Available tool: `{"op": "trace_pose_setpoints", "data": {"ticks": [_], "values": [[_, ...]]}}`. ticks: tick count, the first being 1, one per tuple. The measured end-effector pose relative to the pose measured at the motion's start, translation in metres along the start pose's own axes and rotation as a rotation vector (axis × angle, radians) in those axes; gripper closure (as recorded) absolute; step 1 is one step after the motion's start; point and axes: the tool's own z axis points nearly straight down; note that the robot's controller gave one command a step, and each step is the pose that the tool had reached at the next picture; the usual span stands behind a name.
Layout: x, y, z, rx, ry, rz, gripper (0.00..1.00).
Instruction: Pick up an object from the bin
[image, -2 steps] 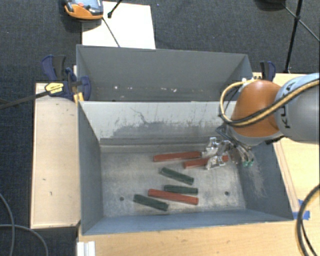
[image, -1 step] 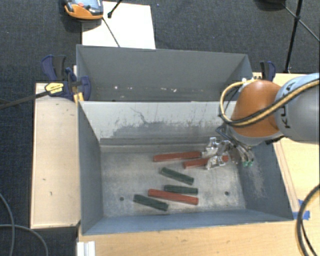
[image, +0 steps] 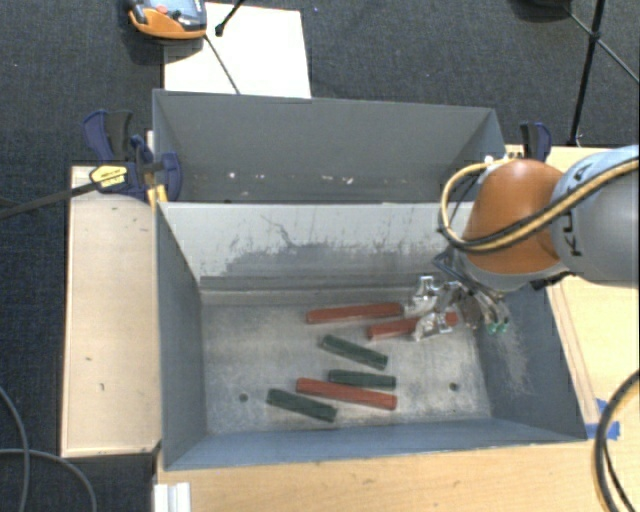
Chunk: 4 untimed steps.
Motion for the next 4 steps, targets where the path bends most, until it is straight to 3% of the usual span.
{"op": "trace_pose_setpoints", "data": {"ticks": [1,4], "values": [[0.002,0.000,-0.009,-0.002,0.010,0.000,1.00],[0.000,0.000,-0.033,-0.002,0.011,0.002,1.00]]}}
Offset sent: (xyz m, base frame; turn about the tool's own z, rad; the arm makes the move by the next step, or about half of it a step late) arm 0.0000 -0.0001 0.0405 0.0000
